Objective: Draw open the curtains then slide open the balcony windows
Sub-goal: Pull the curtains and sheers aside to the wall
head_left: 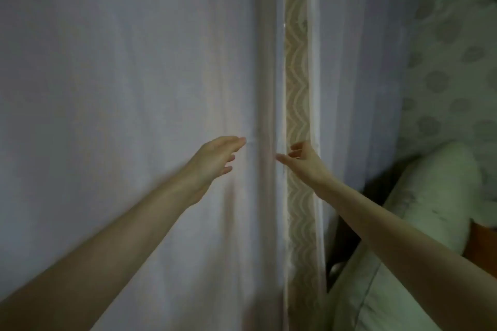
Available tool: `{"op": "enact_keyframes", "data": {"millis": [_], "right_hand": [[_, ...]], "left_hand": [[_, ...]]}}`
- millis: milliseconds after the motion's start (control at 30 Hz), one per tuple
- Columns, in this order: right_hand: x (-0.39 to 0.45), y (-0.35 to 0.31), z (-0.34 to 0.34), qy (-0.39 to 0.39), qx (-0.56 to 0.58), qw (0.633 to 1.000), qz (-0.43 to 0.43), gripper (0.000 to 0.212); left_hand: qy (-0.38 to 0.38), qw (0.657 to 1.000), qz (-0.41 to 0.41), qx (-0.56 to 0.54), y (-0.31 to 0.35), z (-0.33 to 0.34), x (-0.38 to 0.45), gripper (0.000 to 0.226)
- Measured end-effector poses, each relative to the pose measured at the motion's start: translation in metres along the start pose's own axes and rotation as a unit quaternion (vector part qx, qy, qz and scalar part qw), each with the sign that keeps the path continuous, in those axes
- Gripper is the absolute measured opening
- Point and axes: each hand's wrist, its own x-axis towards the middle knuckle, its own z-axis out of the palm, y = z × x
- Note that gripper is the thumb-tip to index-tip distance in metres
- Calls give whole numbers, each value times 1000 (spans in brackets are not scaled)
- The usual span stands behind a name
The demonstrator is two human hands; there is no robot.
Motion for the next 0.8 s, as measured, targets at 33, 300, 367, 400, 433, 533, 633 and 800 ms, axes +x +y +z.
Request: {"op": "enact_keyframes", "data": {"millis": [33,300,367,400,433,533,633,800], "right_hand": [[15,7,-2,12,6,1000,3,65],[129,28,30,3,106,994,-36,92],[150,36,44,-23,169,985,-24,77],[153,36,49,-30,199,980,-13,64],[153,37,53,-34,217,976,-6,51],[134,35,66,-61,279,958,2,39],[100,30,81,-161,323,932,-23,40],[70,17,71,-108,267,956,-49,48]], "left_hand": [[8,1000,10,-2,0,10,16,24],[93,991,62,78,1,32,107,55],[116,986,65,105,3,31,122,61],[128,982,66,121,4,30,129,66],[137,979,58,139,5,29,136,73],[136,971,1,196,2,36,153,112],[189,966,35,170,-1,48,166,135],[252,948,84,176,-2,50,160,56]]}}
